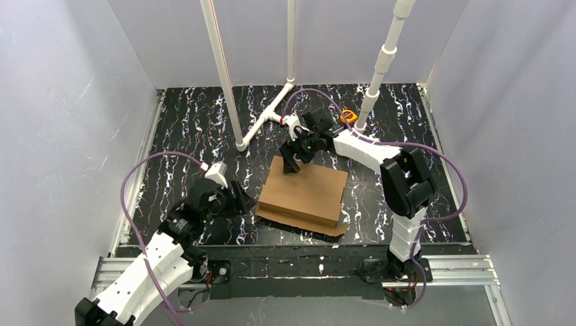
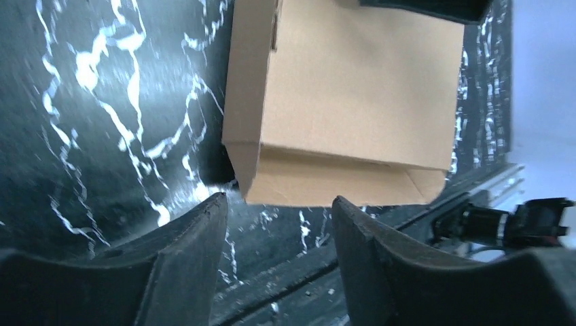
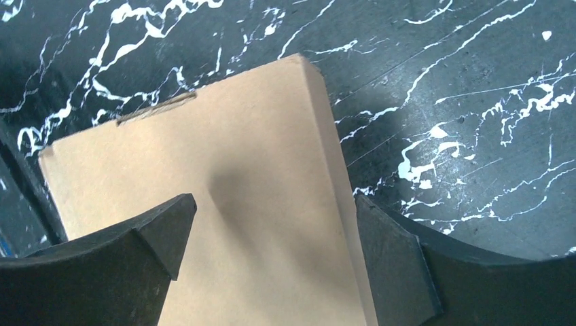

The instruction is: Fold the paper box

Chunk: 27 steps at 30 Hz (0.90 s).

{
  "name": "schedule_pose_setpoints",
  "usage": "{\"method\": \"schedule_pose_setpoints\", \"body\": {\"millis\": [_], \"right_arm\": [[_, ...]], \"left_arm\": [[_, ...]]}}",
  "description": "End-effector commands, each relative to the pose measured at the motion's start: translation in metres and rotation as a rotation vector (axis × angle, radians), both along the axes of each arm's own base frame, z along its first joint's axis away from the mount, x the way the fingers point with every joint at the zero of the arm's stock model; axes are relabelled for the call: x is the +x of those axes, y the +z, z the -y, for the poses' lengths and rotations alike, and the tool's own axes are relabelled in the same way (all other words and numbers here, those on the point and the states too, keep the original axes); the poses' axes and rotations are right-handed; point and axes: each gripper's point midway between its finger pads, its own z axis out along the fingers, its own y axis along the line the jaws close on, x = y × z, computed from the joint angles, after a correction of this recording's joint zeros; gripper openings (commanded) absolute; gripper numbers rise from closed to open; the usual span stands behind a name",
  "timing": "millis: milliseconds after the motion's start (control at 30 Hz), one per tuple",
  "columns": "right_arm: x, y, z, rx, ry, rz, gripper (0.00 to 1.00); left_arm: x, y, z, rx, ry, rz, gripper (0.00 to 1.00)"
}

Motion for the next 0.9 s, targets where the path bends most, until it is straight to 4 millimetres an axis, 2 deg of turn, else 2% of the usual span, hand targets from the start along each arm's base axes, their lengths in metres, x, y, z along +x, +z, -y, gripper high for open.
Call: {"method": "schedule_pose_setpoints", "body": {"millis": [0, 100, 233, 300, 367, 433, 533, 600, 733, 867], "right_arm": [[-0.008, 0.049, -0.001, 0.034, 0.154, 0.130, 0.98], [-0.018, 0.063, 0.006, 0.028, 0.243, 0.185, 0.98], [-0.047, 0.082, 0.027, 0.024, 0.429, 0.314, 0.98], [-0.055, 0.084, 0.042, 0.015, 0.454, 0.381, 0.98], [-0.053, 0.090, 0.058, 0.013, 0.418, 0.451, 0.96], [-0.050, 0.088, 0.077, 0.007, 0.354, 0.463, 0.84], [-0.041, 0.082, 0.106, -0.002, 0.254, 0.447, 0.58], [-0.035, 0.073, 0.122, -0.041, 0.193, 0.453, 0.44], [-0.021, 0.059, 0.140, -0.131, 0.110, 0.495, 0.33], [0.002, 0.053, 0.159, -0.226, -0.003, 0.563, 0.25]], "left_arm": [[-0.026, -0.017, 0.008, -0.175, 0.070, -0.165, 0.49], [-0.029, -0.015, 0.010, -0.207, 0.068, -0.164, 0.37], [-0.027, 0.009, 0.022, -0.255, 0.023, -0.153, 0.15], [-0.026, 0.017, 0.031, -0.285, -0.008, -0.175, 0.07], [-0.026, 0.022, 0.043, -0.313, -0.032, -0.203, 0.01], [-0.026, 0.021, 0.052, -0.308, -0.043, -0.211, 0.00], [-0.031, 0.013, 0.069, -0.269, -0.043, -0.251, 0.00], [-0.034, 0.004, 0.081, -0.235, -0.057, -0.290, 0.00], [-0.029, -0.011, 0.098, -0.171, -0.056, -0.309, 0.00], [-0.021, -0.023, 0.108, -0.123, -0.045, -0.318, 0.00]]}}
